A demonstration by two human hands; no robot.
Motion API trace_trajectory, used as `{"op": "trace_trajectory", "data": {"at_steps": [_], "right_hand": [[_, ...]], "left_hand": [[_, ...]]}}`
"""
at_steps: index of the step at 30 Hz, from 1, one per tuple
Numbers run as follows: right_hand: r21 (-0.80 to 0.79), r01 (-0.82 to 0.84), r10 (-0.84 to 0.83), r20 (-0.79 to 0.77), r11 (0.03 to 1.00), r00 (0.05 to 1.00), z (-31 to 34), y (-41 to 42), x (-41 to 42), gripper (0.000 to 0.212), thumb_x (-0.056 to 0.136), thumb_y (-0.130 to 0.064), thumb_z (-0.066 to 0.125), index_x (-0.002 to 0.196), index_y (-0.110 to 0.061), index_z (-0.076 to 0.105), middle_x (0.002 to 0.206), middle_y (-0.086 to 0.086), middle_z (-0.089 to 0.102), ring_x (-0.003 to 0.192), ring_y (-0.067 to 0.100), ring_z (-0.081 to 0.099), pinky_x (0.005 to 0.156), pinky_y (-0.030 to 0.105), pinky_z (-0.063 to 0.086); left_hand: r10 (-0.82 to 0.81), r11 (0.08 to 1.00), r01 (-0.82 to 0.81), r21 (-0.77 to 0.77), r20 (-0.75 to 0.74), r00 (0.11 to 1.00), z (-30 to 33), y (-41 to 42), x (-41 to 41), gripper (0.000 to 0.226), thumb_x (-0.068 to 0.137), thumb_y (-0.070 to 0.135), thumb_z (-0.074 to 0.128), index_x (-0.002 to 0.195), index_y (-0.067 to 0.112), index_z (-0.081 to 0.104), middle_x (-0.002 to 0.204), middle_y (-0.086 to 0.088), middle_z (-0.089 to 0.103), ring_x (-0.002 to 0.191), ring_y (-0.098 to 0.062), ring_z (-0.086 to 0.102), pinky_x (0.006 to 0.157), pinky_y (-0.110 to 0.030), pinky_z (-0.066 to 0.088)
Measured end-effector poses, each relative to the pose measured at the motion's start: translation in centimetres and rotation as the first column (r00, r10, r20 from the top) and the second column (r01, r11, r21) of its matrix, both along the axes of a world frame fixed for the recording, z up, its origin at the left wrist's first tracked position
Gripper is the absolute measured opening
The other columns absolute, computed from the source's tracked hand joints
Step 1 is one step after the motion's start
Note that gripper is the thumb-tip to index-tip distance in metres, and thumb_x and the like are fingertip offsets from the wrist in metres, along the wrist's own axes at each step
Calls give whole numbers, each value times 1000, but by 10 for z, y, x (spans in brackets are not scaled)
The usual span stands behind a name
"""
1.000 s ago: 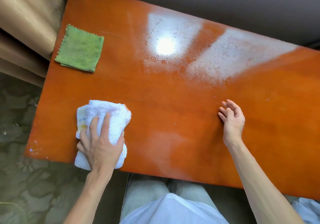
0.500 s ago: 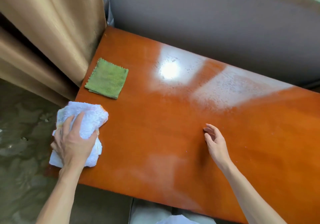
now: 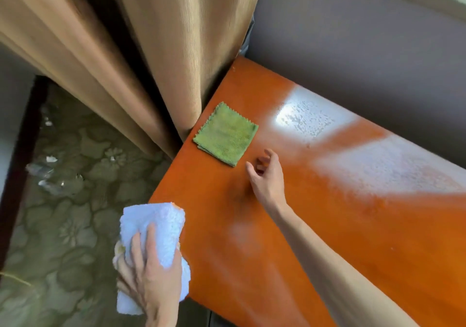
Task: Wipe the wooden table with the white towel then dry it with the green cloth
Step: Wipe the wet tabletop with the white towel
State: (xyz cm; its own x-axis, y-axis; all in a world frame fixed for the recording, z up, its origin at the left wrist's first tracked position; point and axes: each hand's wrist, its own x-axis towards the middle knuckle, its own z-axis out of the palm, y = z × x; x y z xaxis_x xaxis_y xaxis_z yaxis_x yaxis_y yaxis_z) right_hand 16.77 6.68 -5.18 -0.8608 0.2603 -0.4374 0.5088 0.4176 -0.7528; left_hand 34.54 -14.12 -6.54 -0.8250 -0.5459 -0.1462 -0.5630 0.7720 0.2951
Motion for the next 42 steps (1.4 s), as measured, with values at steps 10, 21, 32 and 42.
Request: {"op": "trace_trajectory", "data": {"at_steps": [10,21,32,42], "right_hand": [[63,43,-37,-85,997,996,-8,-58,-60,78,82,-6,63,151,-17,28,104,-1,58,89,24,62,87,44,52],[-655,532,-734,-53,537,677,26,87,-27,72,78,4,50,144,-27,44,135,5,57,71,10,56,53,21,41],[-592,679,-825,39,435,563,23,152,16,64,84,16,37,120,-26,70,118,-6,72,114,29,67,75,35,60],[-547,640,-789,-63,539,611,13,160,42,57,70,7,49,100,-31,78,110,-9,73,115,27,62,93,40,53]], "left_hand": [[-561,818,564,-113,59,825,-14,48,-14,78,65,34,77,140,37,54,142,-4,58,117,-44,55,91,-61,38],[-826,560,828,26,-53,561,-8,144,-133,78,68,39,77,140,45,47,148,8,48,118,-37,51,92,-56,40],[-528,848,530,-3,-76,846,-5,100,-270,64,70,34,68,132,44,55,142,11,52,119,-35,48,85,-53,43],[-571,820,552,-150,-152,807,-12,112,-198,70,68,28,75,135,35,58,141,5,55,112,-38,50,78,-48,37]]}}
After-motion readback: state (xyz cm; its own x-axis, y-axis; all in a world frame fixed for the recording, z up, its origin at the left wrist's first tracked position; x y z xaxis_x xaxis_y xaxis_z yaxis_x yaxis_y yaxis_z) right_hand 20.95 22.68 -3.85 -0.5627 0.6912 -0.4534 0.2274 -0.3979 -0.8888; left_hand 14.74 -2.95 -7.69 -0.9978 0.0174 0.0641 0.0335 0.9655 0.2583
